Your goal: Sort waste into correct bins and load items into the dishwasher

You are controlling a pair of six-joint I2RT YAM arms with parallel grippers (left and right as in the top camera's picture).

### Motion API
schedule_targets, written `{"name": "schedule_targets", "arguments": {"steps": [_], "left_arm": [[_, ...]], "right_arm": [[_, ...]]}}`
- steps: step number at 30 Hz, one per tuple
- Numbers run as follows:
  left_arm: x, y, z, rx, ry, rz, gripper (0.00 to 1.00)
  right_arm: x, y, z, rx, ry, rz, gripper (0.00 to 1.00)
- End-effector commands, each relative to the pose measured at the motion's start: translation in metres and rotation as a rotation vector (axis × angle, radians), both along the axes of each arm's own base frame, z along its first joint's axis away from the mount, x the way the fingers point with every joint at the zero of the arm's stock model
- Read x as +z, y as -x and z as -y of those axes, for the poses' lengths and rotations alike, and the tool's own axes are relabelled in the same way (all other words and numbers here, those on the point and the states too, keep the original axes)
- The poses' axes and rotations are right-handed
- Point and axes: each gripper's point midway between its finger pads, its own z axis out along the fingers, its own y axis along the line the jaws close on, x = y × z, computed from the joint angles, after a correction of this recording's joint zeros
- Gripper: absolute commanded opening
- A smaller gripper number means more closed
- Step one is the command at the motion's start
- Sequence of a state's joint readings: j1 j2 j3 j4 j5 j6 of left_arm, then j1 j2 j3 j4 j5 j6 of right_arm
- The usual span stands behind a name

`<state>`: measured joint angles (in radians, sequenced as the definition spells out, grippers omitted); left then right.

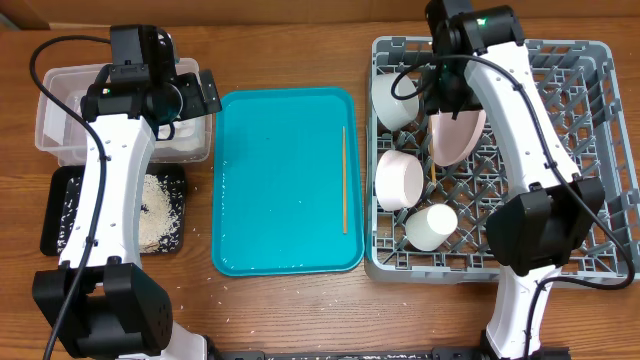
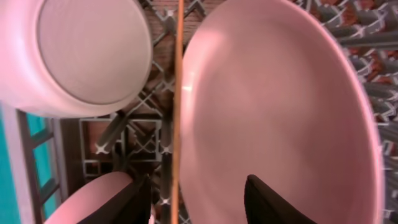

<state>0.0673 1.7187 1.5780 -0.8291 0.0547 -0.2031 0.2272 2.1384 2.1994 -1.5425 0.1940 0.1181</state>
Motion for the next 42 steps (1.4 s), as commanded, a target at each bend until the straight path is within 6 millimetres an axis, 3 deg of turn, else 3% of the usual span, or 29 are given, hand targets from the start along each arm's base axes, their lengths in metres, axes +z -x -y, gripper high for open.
{"name": "schedule_targets", "arguments": {"steps": [1,4,11,16,23,28,42], "left_arm": [[0.006,-0.002,-0.001,-0.006,-0.017,0.017,1.00],[0.006,-0.002,-0.001,-0.006,-0.017,0.017,1.00],[0.006,-0.002,-0.001,-0.006,-0.017,0.017,1.00],[0.006,-0.002,-0.001,-0.006,-0.017,0.017,1.00],[0.006,-0.002,-0.001,-0.006,-0.017,0.017,1.00],[0.006,-0.002,-0.001,-0.006,-0.017,0.017,1.00],[0.006,-0.002,-0.001,-0.006,-0.017,0.017,1.00]], "right_arm": [[0.008,-0.002,-0.026,0.056,-0.071,0.024,0.50],[0.010,-0.001,-0.060,0.119,-0.129,0.039,0.50],[0.015,0.010,-0.160,0.253,-0.215,0.128,0.51],[-0.011,0.014,-0.198,0.242,-0.224,0.118,0.53],[-0.080,0.023,-0.203,0.193,-0.160,-0.029,0.53],[-0.111,0.027,-0.201,0.187,-0.124,-0.095,0.53],[-0.165,0.041,-0.196,0.158,-0.083,-0.222,0.53]]}}
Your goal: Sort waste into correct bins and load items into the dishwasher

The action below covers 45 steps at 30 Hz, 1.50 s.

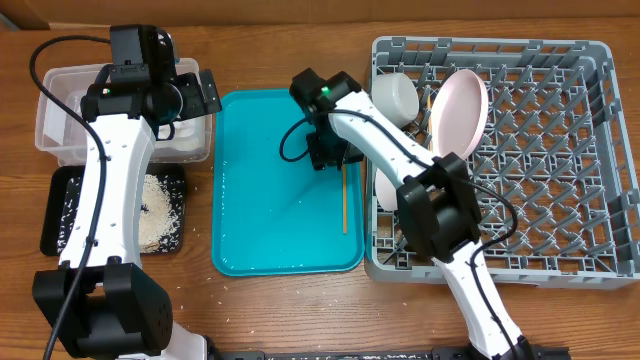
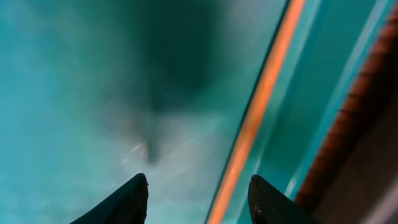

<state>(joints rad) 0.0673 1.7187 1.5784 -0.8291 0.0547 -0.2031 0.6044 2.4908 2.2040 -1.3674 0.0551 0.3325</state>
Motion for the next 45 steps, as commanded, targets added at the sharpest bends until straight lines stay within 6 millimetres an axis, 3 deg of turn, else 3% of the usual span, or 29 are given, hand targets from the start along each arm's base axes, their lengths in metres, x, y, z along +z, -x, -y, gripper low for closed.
{"name": "schedule_targets", "arguments": {"steps": [1,7,9,13,17,21,26,27,28,32,40,45], "left_arm": [[0.006,-0.002,-0.001,-0.006,-0.017,0.017,1.00],[0.006,-0.002,-0.001,-0.006,-0.017,0.017,1.00],[0.006,-0.002,-0.001,-0.006,-0.017,0.017,1.00],[0.006,-0.002,-0.001,-0.006,-0.017,0.017,1.00],[0.006,-0.002,-0.001,-0.006,-0.017,0.017,1.00],[0.006,-0.002,-0.001,-0.006,-0.017,0.017,1.00],[0.006,-0.002,-0.001,-0.006,-0.017,0.017,1.00],[0.006,-0.002,-0.001,-0.006,-0.017,0.017,1.00],[0.006,-0.002,-0.001,-0.006,-0.017,0.017,1.00],[0.006,-0.002,-0.001,-0.006,-0.017,0.017,1.00],[0.006,-0.002,-0.001,-0.006,-0.017,0.017,1.00],[0.006,-0.002,-0.001,-0.006,-0.017,0.017,1.00]], "right_arm": [[-0.015,0.003,-0.001,-0.013,-0.003,-0.037,0.53],[-0.024,0.009,-0.002,-0.016,-0.015,-0.069,0.50],[-0.024,0.010,-0.004,-0.016,-0.026,-0.078,0.41],[-0.024,0.013,-0.009,-0.017,-0.051,-0.094,0.07],[-0.018,0.011,-0.012,-0.017,-0.065,-0.086,0.04],[0.025,-0.007,-0.021,0.000,-0.120,-0.006,0.04],[0.132,-0.035,-0.018,0.022,-0.235,0.187,0.04],[0.164,-0.041,-0.004,0.021,-0.244,0.245,0.04],[0.177,-0.043,0.008,0.004,-0.228,0.273,0.04],[0.203,-0.062,0.063,-0.043,-0.149,0.355,0.04],[0.199,-0.091,0.157,-0.154,-0.081,0.358,0.04],[0.194,-0.097,0.201,-0.215,-0.058,0.343,0.04]]}}
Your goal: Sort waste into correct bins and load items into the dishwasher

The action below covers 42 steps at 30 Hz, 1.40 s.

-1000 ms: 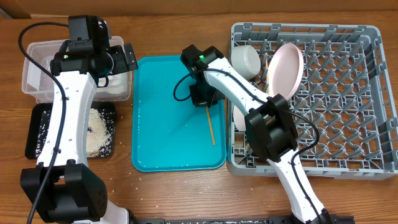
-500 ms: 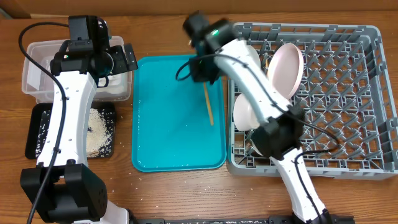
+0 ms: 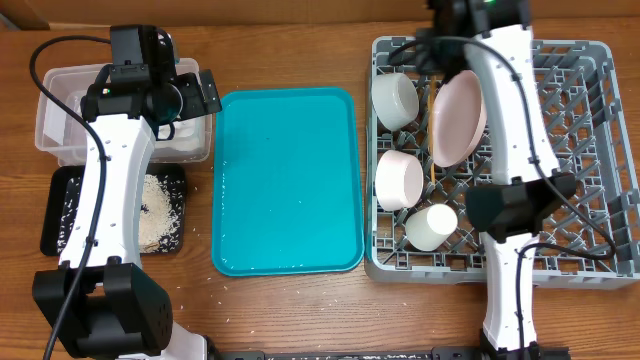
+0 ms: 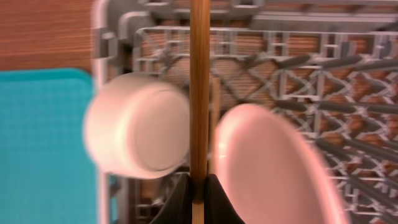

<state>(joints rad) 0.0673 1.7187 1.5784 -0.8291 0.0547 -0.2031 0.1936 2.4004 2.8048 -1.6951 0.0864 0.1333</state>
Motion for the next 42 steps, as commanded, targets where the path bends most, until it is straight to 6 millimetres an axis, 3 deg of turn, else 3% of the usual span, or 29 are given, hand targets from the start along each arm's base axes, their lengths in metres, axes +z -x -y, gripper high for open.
{"name": "schedule_targets", "arguments": {"steps": [1,9,10,12,14,17,19,23,25,27,28,29,30,31,33,38,42], "left_arm": [[0.006,-0.002,-0.001,-0.006,-0.017,0.017,1.00],[0.006,-0.002,-0.001,-0.006,-0.017,0.017,1.00],[0.006,-0.002,-0.001,-0.006,-0.017,0.017,1.00],[0.006,-0.002,-0.001,-0.006,-0.017,0.017,1.00],[0.006,-0.002,-0.001,-0.006,-0.017,0.017,1.00],[0.006,-0.002,-0.001,-0.006,-0.017,0.017,1.00],[0.006,-0.002,-0.001,-0.006,-0.017,0.017,1.00],[0.006,-0.002,-0.001,-0.006,-0.017,0.017,1.00],[0.006,-0.002,-0.001,-0.006,-0.017,0.017,1.00],[0.006,-0.002,-0.001,-0.006,-0.017,0.017,1.00],[0.006,-0.002,-0.001,-0.006,-0.017,0.017,1.00],[0.006,-0.002,-0.001,-0.006,-0.017,0.017,1.00],[0.006,-0.002,-0.001,-0.006,-0.017,0.017,1.00],[0.006,-0.002,-0.001,-0.006,-0.017,0.017,1.00],[0.006,-0.002,-0.001,-0.006,-0.017,0.017,1.00],[0.006,-0.002,-0.001,-0.006,-0.017,0.017,1.00],[0.006,-0.002,-0.001,-0.006,-0.017,0.017,1.00]], "right_arm": [[-0.005,-0.001,0.027,-0.015,0.021,-0.023,0.04],[-0.048,0.014,0.034,-0.007,0.029,-0.176,0.04],[-0.049,0.016,0.033,-0.002,0.024,-0.184,0.08],[-0.050,0.017,0.029,0.019,0.006,-0.191,0.37],[-0.047,0.017,0.024,0.029,-0.023,-0.185,0.52],[-0.035,0.016,0.012,0.045,-0.091,-0.155,0.58],[-0.011,0.015,0.007,0.043,-0.131,-0.096,0.59],[0.057,0.025,0.008,-0.006,-0.176,0.068,0.59],[0.106,0.044,0.010,-0.021,-0.201,0.176,0.67],[0.140,0.061,0.015,-0.040,-0.209,0.258,0.74],[0.163,0.074,0.020,-0.067,-0.209,0.314,0.79],[0.188,0.091,0.027,-0.099,-0.209,0.383,1.00],[0.204,0.103,0.031,-0.106,-0.211,0.426,1.00],[0.234,0.129,0.034,-0.099,-0.223,0.509,1.00],[0.268,0.165,0.036,-0.082,-0.253,0.607,1.00],[0.321,0.242,0.048,-0.069,-0.272,0.802,1.00],[0.345,0.299,0.065,-0.078,-0.231,0.938,1.00]]}}
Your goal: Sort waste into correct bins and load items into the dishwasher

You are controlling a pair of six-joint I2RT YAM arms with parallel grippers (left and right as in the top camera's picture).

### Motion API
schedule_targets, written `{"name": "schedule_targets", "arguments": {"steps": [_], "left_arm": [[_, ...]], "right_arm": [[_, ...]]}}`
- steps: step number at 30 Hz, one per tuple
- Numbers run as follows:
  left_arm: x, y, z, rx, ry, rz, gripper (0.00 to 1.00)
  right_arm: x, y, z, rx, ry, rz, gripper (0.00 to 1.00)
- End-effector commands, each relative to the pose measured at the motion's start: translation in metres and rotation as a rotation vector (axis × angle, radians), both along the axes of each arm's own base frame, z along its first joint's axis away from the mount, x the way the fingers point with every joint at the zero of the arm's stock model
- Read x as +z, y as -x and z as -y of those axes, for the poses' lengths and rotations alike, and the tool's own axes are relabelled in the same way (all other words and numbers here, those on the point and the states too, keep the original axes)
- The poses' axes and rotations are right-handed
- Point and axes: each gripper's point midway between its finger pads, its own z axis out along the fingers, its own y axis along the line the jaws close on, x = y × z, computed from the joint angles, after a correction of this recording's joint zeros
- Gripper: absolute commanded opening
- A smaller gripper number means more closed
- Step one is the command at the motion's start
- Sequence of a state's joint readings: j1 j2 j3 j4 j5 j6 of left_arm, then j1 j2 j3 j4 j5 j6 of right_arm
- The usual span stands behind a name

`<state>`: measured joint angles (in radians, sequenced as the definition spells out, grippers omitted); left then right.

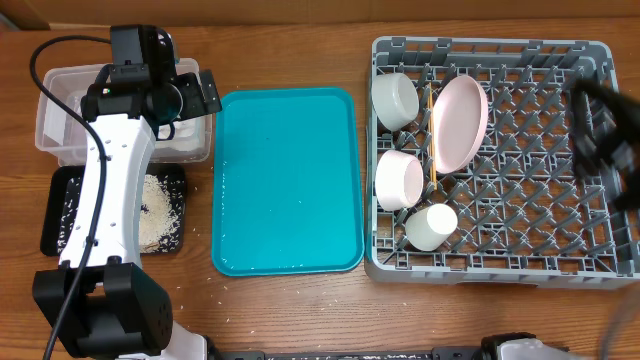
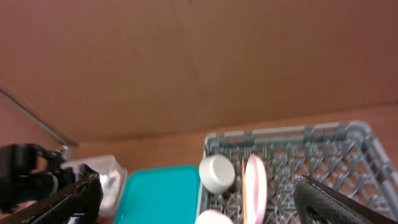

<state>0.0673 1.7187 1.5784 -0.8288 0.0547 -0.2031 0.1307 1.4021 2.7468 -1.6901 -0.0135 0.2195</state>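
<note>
The grey dishwasher rack [image 1: 600, 262] holds a white bowl [image 1: 394, 100], a pink plate [image 1: 458, 122] on edge, a second bowl [image 1: 399, 180] and a white cup [image 1: 431, 227]. Thin wooden chopsticks [image 1: 431, 125] stand between the bowls and the plate, also visible as chopsticks [image 2: 243, 180] in the right wrist view. My right gripper [image 2: 196, 190] is open and empty, raised well above the rack; overhead it is a blur, right gripper [image 1: 598, 140], over the rack's right side. My left gripper [image 1: 195, 95] hangs over the clear bin [image 1: 60, 120]; its jaws do not show.
A bare teal tray [image 1: 285, 180] lies mid-table. A black tray [image 1: 70, 215] with spilled rice sits front left under the left arm. A brown cardboard wall [image 2: 199, 62] stands behind the table.
My right gripper was shut on a chopstick over the rack's far left corner. Now it is open, empty, higher and over the rack's right side. The chopstick stands between bowl and plate.
My right gripper was open in the rack by the pink plate while a chopstick lay on the teal tray. Then it was open down at that chopstick. Then it held the chopstick over the rack, the tray bare. Now the chopstick is in the rack. The left arm stayed still.
</note>
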Motion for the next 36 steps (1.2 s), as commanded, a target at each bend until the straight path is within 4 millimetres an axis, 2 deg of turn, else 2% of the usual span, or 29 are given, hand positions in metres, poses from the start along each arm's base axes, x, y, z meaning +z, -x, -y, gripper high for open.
{"name": "schedule_targets", "arguments": {"steps": [1,3,5,6,7,10,12,17,20,21,23,24,26,31,36], "left_arm": [[0.006,-0.001,-0.001,-0.006,-0.017,0.017,1.00],[0.006,-0.001,-0.001,-0.006,-0.017,0.017,1.00],[0.006,-0.001,-0.001,-0.006,-0.017,0.017,1.00],[0.006,-0.001,-0.001,-0.006,-0.017,0.017,1.00],[0.006,-0.001,-0.001,-0.006,-0.017,0.017,1.00],[0.006,-0.001,-0.001,-0.006,-0.017,0.017,1.00],[0.006,-0.001,-0.001,-0.006,-0.017,0.017,1.00],[0.006,-0.001,-0.001,-0.006,-0.017,0.017,1.00],[0.006,-0.001,-0.001,-0.006,-0.017,0.017,1.00],[0.006,-0.001,-0.001,-0.006,-0.017,0.017,1.00],[0.006,-0.001,-0.001,-0.006,-0.017,0.017,1.00],[0.006,-0.001,-0.001,-0.006,-0.017,0.017,1.00],[0.006,-0.001,-0.001,-0.006,-0.017,0.017,1.00],[0.006,-0.001,-0.001,-0.006,-0.017,0.017,1.00],[0.006,-0.001,-0.001,-0.006,-0.017,0.017,1.00]], "right_arm": [[0.004,0.025,0.017,-0.066,0.049,0.041,1.00],[0.003,0.048,0.029,-0.113,0.071,0.063,1.00],[-0.007,0.064,0.036,-0.142,0.081,0.051,1.00],[-0.019,0.070,0.039,-0.153,0.086,0.019,1.00],[-0.027,0.071,0.040,-0.161,0.085,-0.003,1.00],[-0.067,0.070,0.047,-0.209,0.089,-0.116,1.00],[-0.085,0.062,0.050,-0.235,0.091,-0.135,1.00],[-0.115,0.034,0.050,-0.258,0.045,-0.039,1.00],[-0.155,0.010,0.049,-0.245,0.018,0.040,1.00],[-0.161,0.007,0.049,-0.241,0.015,0.050,1.00],[-0.198,-0.008,0.046,-0.211,0.001,0.101,1.00],[-0.224,-0.017,0.043,-0.188,-0.005,0.145,1.00],[-0.259,-0.029,0.043,-0.177,-0.004,0.236,1.00],[-0.304,-0.036,0.043,-0.169,-0.001,0.360,1.00],[-0.350,-0.037,0.042,-0.166,-0.001,0.369,1.00]]}}
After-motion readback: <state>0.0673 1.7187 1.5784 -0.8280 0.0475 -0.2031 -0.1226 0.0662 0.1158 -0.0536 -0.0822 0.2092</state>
